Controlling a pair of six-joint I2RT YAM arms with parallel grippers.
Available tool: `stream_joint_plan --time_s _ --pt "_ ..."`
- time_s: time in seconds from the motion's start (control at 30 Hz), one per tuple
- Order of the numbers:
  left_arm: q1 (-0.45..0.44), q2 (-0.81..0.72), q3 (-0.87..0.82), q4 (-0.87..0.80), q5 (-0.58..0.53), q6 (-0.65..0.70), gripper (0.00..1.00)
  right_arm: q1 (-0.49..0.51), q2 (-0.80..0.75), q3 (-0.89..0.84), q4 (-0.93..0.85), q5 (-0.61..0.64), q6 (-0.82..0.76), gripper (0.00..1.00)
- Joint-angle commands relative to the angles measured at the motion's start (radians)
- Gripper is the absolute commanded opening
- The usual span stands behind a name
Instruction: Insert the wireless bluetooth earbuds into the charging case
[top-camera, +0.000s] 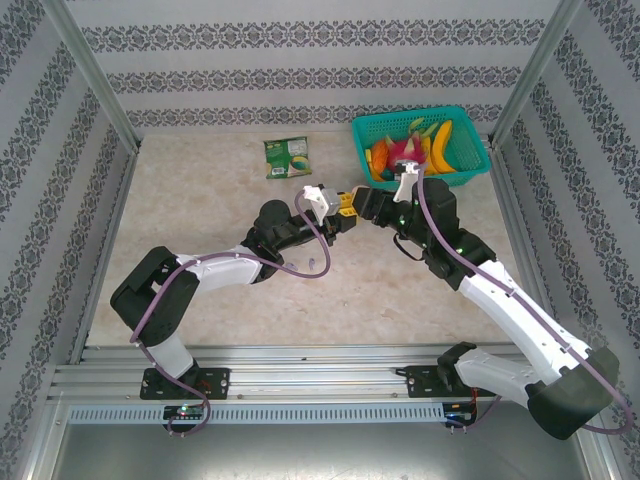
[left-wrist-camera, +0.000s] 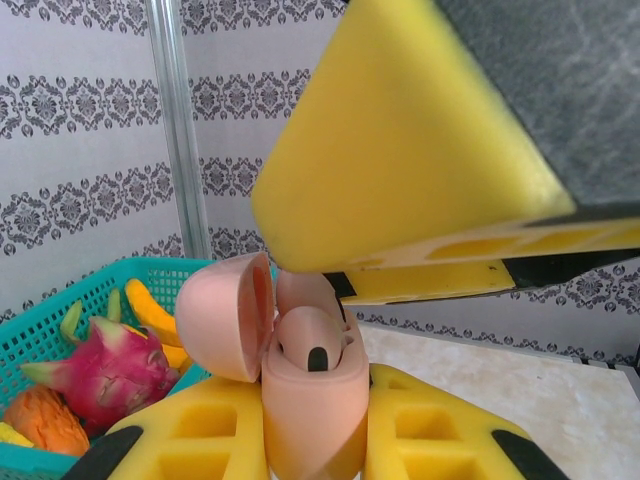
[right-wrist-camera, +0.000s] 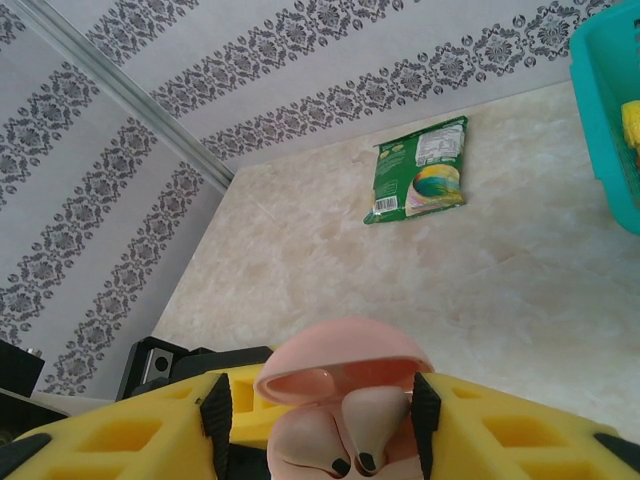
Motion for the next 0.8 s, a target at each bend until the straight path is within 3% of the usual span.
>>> stream_joint_plan --time_s 0.0,0.43,0.77 --pt "-0.012 0.006 -0.007 0.082 0.008 -0.019 0.00 -0.016 0.005 0.028 -0.010 -0.010 0.017 0.54" --pt "-0.012 0.006 -0.029 0.085 0.010 -0.009 0.00 -0.111 -0.045 0.089 -0.108 -0.049 0.011 0.59" --pt "-0.012 0.008 -0.045 0.031 0.064 0.023 0.00 -0.152 0.294 0.428 -0.414 -0.145 -0.124 0.51"
